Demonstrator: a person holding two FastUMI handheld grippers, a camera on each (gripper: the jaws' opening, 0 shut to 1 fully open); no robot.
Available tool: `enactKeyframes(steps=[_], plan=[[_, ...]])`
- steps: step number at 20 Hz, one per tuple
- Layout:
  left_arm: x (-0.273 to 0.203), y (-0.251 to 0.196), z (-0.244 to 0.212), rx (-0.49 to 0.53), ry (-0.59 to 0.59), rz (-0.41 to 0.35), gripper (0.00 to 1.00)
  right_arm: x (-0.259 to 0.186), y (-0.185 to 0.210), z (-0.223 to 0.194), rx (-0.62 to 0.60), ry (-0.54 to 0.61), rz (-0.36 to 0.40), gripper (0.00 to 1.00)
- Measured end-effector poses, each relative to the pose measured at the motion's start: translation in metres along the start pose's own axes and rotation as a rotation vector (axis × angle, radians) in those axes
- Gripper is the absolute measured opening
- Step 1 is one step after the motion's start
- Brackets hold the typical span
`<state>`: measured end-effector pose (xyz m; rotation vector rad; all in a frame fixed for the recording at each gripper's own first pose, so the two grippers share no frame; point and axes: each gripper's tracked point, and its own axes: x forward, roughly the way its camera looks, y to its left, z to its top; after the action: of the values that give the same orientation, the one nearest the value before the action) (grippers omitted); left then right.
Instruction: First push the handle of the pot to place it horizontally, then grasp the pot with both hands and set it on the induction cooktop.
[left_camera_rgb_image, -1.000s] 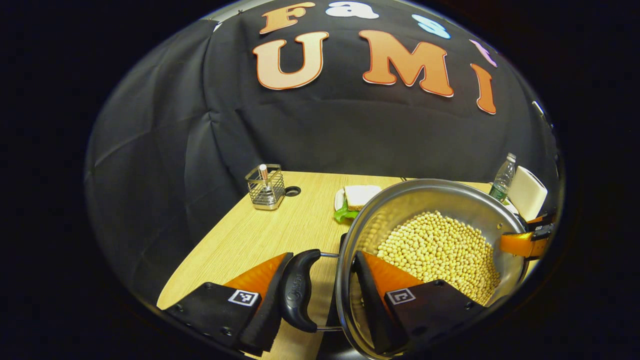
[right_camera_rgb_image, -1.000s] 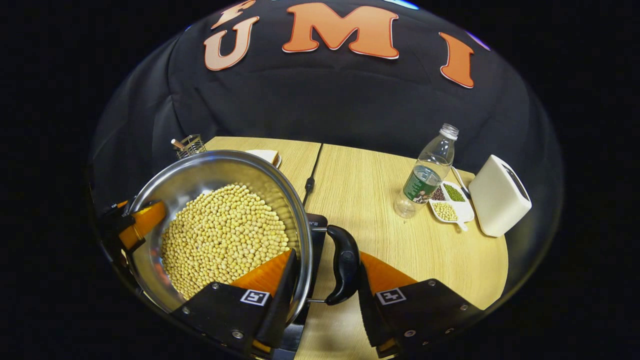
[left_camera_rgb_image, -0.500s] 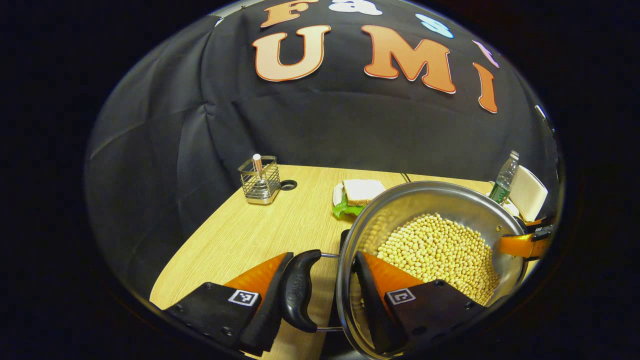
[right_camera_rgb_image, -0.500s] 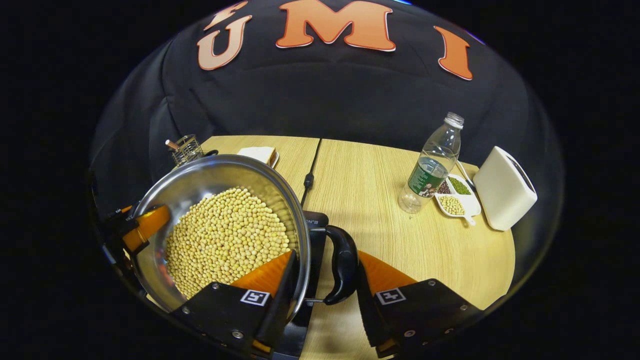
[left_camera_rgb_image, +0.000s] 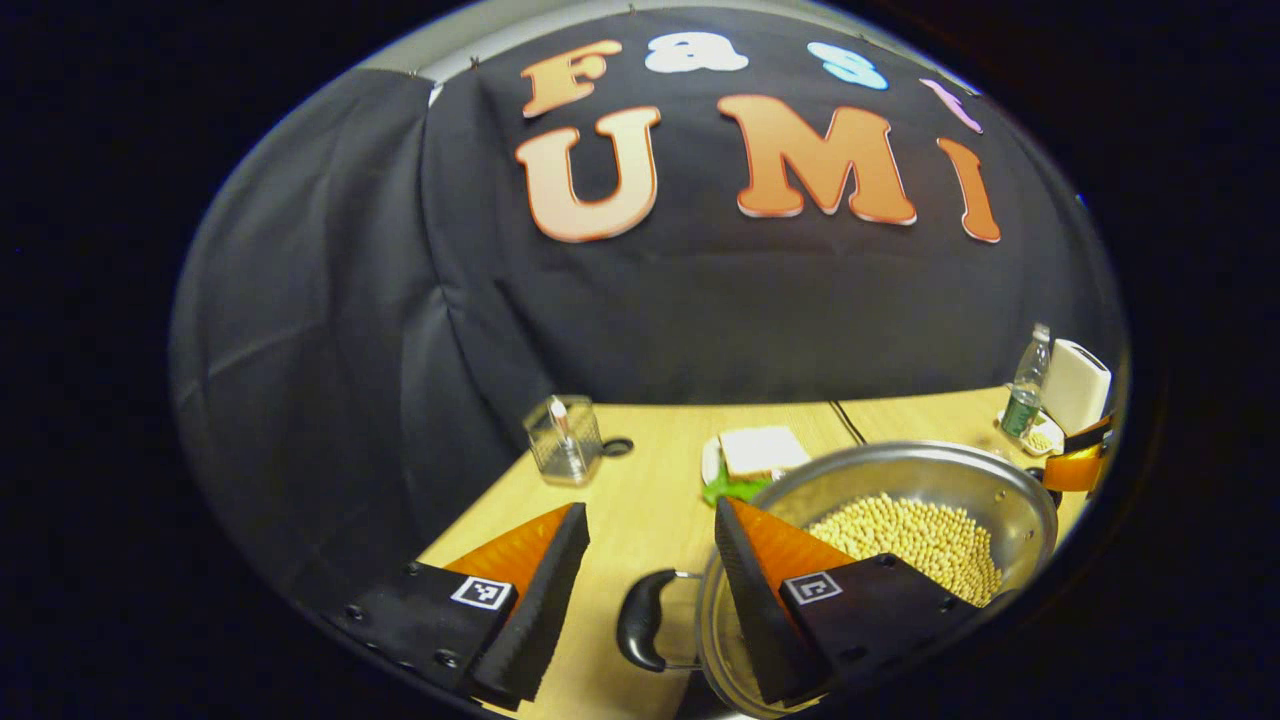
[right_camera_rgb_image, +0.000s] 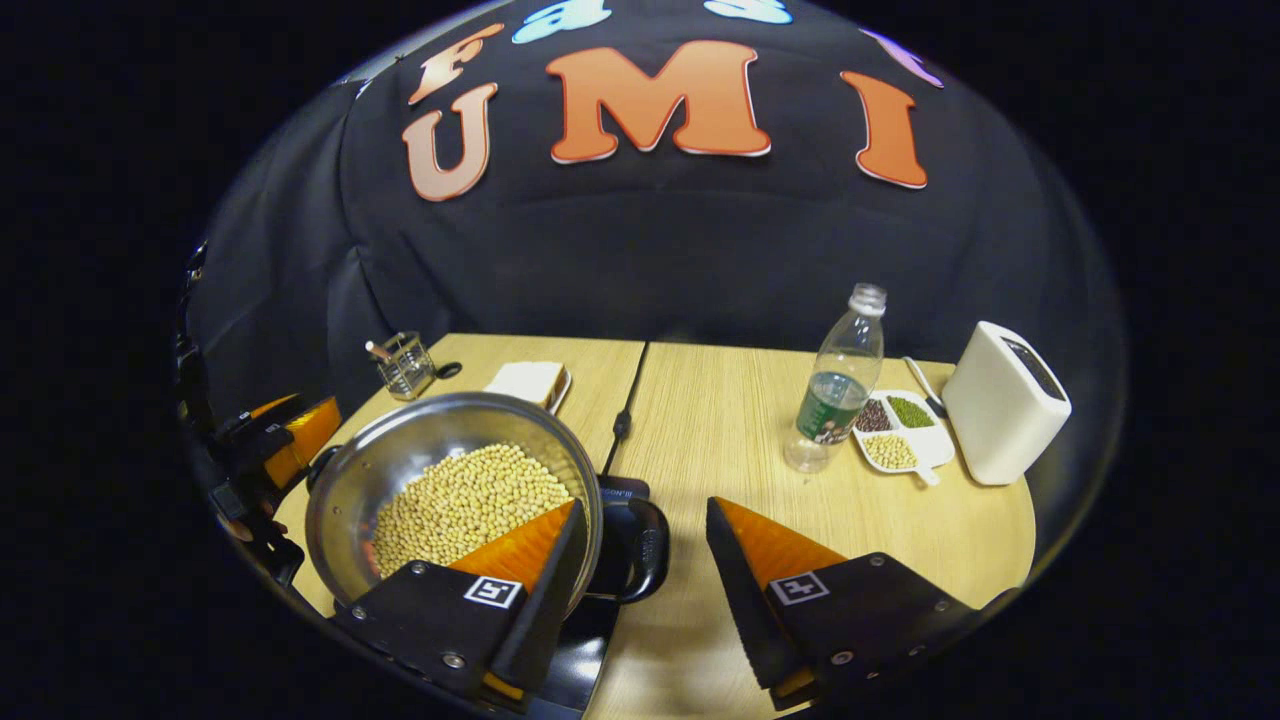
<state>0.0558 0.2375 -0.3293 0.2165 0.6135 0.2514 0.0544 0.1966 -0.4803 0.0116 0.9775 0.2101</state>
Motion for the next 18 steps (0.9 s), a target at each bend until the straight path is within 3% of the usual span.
enactKeyframes(steps=[2, 3, 6, 7, 9, 10, 12, 15, 18], plan=[[-0.021, -0.002, 0.035, -0.007, -0.092, -0.004, 0.83, -0.022, -0.006, 0.026, -0.004, -0.095, 0.004, 0.78], [-0.034, -0.010, 0.050, -0.012, -0.135, -0.010, 0.89, -0.034, -0.009, 0.038, -0.012, -0.142, 0.002, 0.78], [-0.068, -0.020, 0.094, -0.041, -0.262, -0.046, 0.87, -0.087, -0.015, 0.077, -0.043, -0.292, 0.003, 0.81], [-0.082, -0.023, 0.110, -0.038, -0.300, -0.055, 0.96, -0.104, -0.019, 0.090, -0.052, -0.344, 0.000, 0.81], [-0.110, -0.031, 0.138, -0.046, -0.362, -0.070, 0.96, -0.138, -0.031, 0.105, -0.067, -0.427, -0.011, 0.82], [-0.123, -0.036, 0.148, -0.050, -0.388, -0.081, 0.93, -0.154, -0.034, 0.109, -0.070, -0.459, -0.006, 0.83], [-0.148, -0.047, 0.168, -0.059, -0.434, -0.105, 0.96, -0.183, -0.043, 0.115, -0.082, -0.522, -0.003, 0.83], [-0.175, -0.064, 0.186, -0.093, -0.464, -0.150, 0.96, -0.217, -0.076, 0.127, -0.089, -0.593, -0.062, 0.84], [-0.202, -0.074, 0.205, -0.106, -0.504, -0.168, 0.96, -0.251, -0.096, 0.141, -0.079, -0.658, -0.074, 0.86]])
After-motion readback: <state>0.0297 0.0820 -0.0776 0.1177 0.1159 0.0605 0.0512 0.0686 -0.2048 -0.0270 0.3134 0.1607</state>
